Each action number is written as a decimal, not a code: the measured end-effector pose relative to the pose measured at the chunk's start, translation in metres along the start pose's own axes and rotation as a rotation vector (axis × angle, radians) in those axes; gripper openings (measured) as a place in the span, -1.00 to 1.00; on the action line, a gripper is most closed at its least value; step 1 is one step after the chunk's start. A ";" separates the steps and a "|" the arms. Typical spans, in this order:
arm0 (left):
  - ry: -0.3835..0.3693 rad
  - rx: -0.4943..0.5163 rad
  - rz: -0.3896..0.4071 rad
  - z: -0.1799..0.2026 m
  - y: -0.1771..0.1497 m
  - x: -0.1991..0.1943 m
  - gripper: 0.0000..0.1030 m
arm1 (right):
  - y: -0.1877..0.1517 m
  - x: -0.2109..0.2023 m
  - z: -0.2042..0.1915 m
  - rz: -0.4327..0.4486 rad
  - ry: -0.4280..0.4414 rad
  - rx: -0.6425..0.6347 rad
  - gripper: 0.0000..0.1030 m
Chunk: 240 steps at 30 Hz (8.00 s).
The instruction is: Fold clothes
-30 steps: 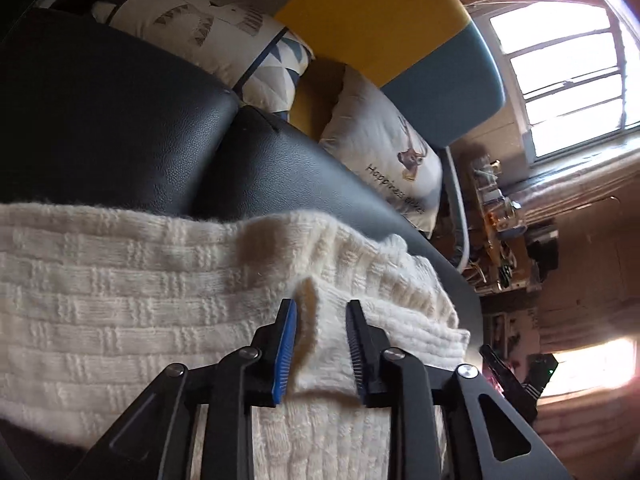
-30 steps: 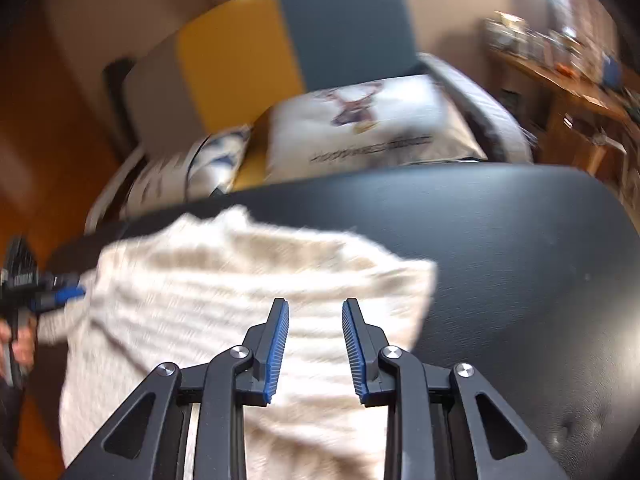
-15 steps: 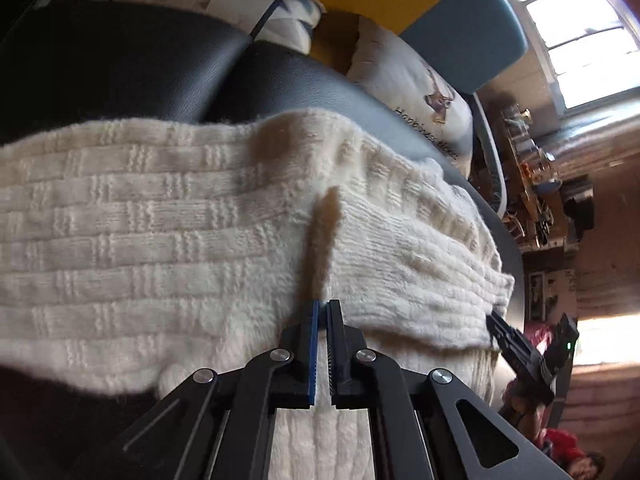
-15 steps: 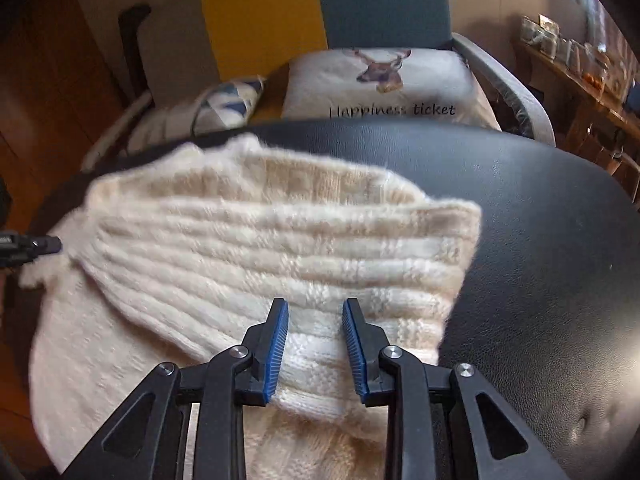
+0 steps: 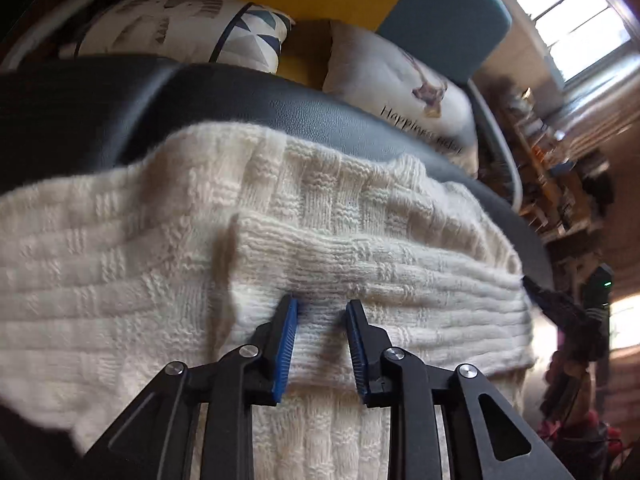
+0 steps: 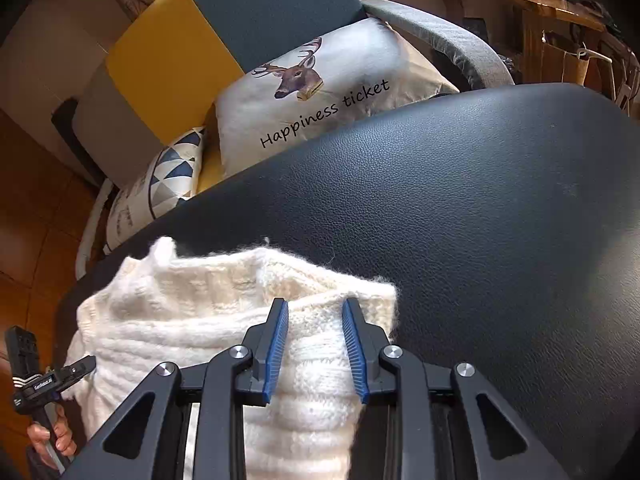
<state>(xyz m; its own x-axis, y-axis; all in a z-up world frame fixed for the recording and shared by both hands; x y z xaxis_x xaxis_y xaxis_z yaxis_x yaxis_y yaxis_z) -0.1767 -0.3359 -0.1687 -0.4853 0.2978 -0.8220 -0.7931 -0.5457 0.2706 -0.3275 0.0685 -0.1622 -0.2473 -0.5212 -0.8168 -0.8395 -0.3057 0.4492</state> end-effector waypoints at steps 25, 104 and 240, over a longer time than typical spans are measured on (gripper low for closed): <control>-0.271 -0.332 0.122 -0.066 -0.045 -0.081 -0.43 | -0.134 -0.075 -0.099 0.069 0.096 -0.159 -0.37; -0.381 -0.167 -0.098 0.074 -0.047 -0.014 -0.40 | -0.118 -0.020 -0.112 0.119 0.466 0.237 -0.26; 0.147 0.037 0.218 -0.090 0.075 -0.094 -0.74 | -0.089 0.037 -0.180 0.104 -0.327 -0.461 -0.66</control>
<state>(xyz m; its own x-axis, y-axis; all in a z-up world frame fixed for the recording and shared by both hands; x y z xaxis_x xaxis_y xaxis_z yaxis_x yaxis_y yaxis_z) -0.1575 -0.4755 -0.1165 -0.5895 0.0578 -0.8057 -0.6900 -0.5547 0.4650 -0.1750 -0.0672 -0.1668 -0.5151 -0.3160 -0.7968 -0.5235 -0.6200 0.5843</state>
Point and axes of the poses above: each gripper's, at about its wrist camera, not at the fingertips, and x roughly the way its jaws point, z to its right, y to its top, the point moved 2 cm from there along x, roughly the way its jaws point, and after that the axes turned 6 degrees about -x, right-handed, at the moved point
